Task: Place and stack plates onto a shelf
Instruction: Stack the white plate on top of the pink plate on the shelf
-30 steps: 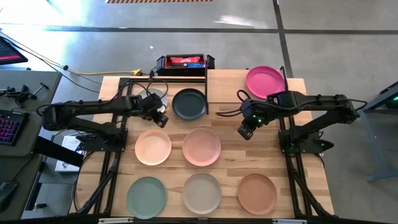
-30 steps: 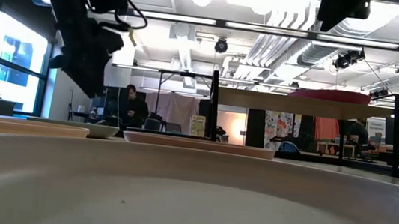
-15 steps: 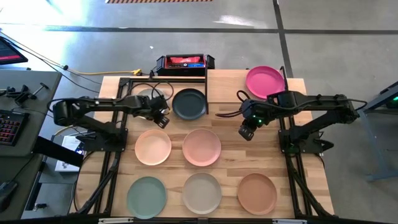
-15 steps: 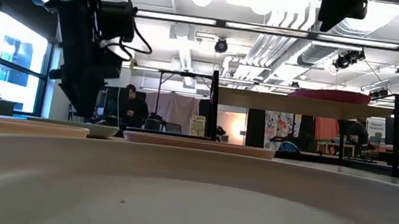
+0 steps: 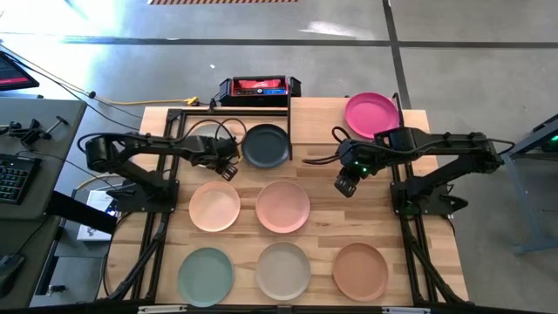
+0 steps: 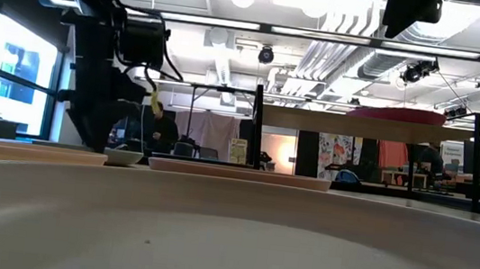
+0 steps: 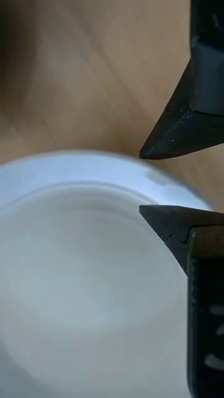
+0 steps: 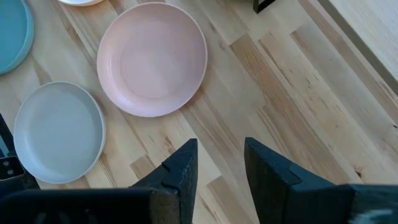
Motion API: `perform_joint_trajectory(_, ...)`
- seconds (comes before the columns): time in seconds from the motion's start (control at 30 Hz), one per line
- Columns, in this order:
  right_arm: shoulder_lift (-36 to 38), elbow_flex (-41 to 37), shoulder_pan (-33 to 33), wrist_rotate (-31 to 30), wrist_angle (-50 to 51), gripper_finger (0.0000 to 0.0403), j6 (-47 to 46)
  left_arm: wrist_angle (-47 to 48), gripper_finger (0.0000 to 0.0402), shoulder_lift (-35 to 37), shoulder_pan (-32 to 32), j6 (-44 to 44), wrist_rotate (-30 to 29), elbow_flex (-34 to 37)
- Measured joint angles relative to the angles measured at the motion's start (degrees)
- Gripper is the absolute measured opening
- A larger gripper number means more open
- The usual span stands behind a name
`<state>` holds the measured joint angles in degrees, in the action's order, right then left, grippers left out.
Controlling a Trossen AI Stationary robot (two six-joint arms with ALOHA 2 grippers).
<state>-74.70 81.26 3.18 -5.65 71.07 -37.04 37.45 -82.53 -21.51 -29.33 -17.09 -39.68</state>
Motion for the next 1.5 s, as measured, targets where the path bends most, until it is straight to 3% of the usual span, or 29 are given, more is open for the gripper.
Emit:
perform_joint_trajectory(0.53,0.0,0.0,0.0,0.0,0.0,0.0110,0.0,0.0,0.0116,-3.9,-1.4,0.5,-0.2,0.0)
perform_joint_trajectory(0.97,0.0,0.0,0.0,0.0,0.0,0.0110,0.0,0.3,0.0010,-3.8,-1.3,3.1,-1.3,-0.1)
perform_joint_trajectory(1.23,0.0,0.0,0.0,0.0,0.0,0.0110,0.0,1.9,0.0006,-3.6,1.5,4.8,-0.8,-0.5)
perform_joint_trajectory(1.5,0.0,0.0,0.0,0.0,-0.9,0.0110,-0.4,11.9,0.0004,-3.7,6.6,7.4,-1.0,-7.8)
